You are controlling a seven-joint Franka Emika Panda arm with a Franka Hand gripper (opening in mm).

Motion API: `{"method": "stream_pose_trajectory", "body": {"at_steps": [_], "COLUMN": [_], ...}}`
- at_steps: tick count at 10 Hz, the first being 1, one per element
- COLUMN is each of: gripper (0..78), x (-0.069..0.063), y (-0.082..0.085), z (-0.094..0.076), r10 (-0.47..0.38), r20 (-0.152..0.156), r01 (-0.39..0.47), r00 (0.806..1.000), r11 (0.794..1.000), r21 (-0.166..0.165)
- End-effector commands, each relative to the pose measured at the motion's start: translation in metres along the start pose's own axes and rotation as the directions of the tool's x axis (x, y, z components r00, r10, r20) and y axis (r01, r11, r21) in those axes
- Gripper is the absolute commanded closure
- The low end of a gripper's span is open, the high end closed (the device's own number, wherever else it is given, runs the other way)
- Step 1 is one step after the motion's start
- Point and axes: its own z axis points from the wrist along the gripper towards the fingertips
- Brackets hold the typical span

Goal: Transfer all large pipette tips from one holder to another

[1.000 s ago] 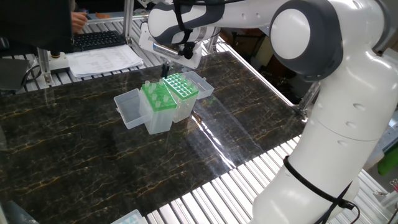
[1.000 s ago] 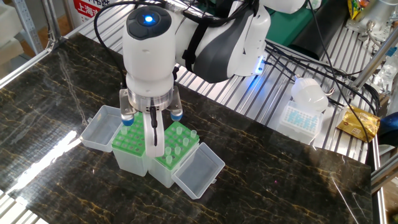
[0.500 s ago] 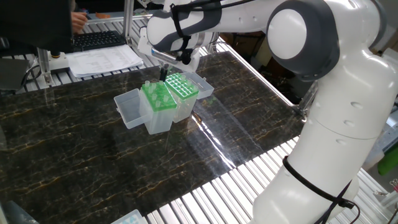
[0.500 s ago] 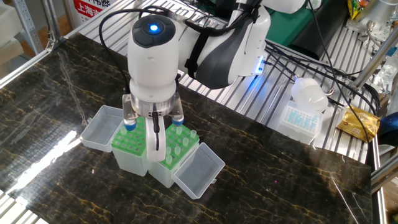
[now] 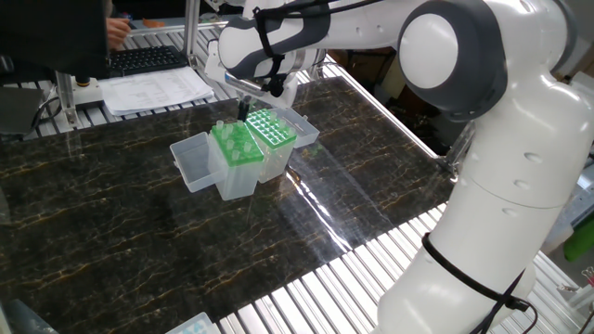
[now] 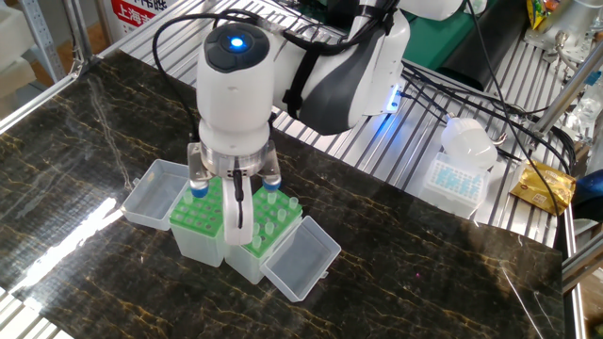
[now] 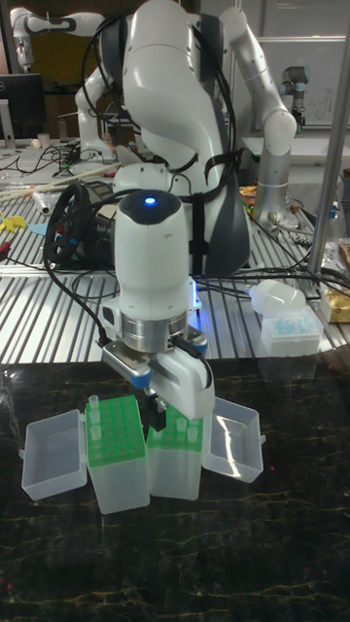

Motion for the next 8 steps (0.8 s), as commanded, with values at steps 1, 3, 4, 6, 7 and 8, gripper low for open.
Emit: {"method": "stream_pose_trajectory", "body": {"at_steps": [1,3,4,6,7,8], "gripper": [76.4,76.4,76.4,76.4,76.4,76.4], "x": [0.0048,0.0043,0.0042,0.0038,0.0038,0.0038], "y": [0.0005,0.0010,0.0010,0.0013,0.0013,0.0013], "z": [-0.0015,-0.0019,-0.0022,-0.0029,-0.0030,-0.0030], "r10": [0.009,0.009,0.007,0.009,0.008,0.007], "r20": [-0.001,0.007,0.009,0.012,0.013,0.013], "r01": [-0.009,-0.009,-0.007,-0.009,-0.008,-0.008], "r00": [1.000,1.000,1.000,1.000,1.000,1.000], "r11": [1.000,1.000,1.000,1.000,1.000,1.000], "r21": [0.008,0.014,0.015,0.019,0.019,0.020]}}
